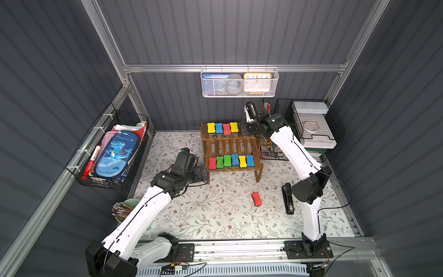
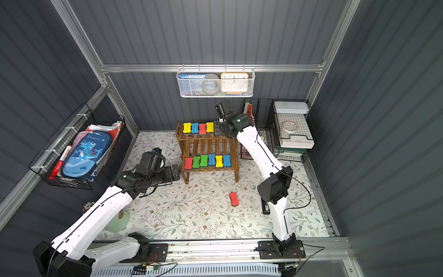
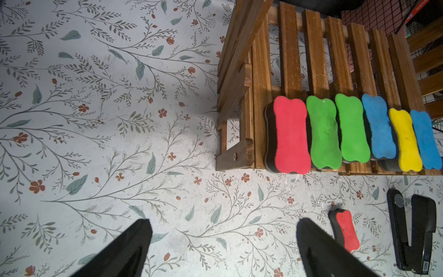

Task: Remove the whiteboard erasers from the shelf
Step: Pick up the whiteboard eraser from the shelf, then place the whiteboard eraser at the center of the board.

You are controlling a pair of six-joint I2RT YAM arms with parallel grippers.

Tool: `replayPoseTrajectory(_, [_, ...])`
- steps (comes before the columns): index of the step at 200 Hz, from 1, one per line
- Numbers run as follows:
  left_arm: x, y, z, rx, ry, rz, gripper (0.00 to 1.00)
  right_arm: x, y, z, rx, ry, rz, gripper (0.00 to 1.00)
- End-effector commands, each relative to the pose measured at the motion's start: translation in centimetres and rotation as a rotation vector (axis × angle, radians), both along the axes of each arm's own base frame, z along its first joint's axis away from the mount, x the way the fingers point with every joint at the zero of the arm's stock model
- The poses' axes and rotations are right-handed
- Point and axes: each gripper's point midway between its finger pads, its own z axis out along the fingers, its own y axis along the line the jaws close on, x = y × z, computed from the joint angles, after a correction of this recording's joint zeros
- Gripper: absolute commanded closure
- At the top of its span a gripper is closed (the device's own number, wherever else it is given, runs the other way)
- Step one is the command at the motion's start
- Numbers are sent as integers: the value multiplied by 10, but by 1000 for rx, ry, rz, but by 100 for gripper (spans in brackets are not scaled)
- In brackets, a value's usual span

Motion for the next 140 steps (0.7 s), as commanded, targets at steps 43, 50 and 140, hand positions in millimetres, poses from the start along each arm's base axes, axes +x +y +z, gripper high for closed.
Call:
replayPoseTrajectory(43, [-4, 8, 7, 26, -14, 9, 1, -77, -20, 56, 180, -85, -34, 71])
replayPoseTrajectory(50, [-4, 8, 7, 22, -17, 9, 1, -91, -21, 52, 198, -80, -38, 71])
replayPoseTrajectory(140, [-11, 9, 6, 6, -25, 5, 1, -236, -19, -136, 258, 330, -107, 72])
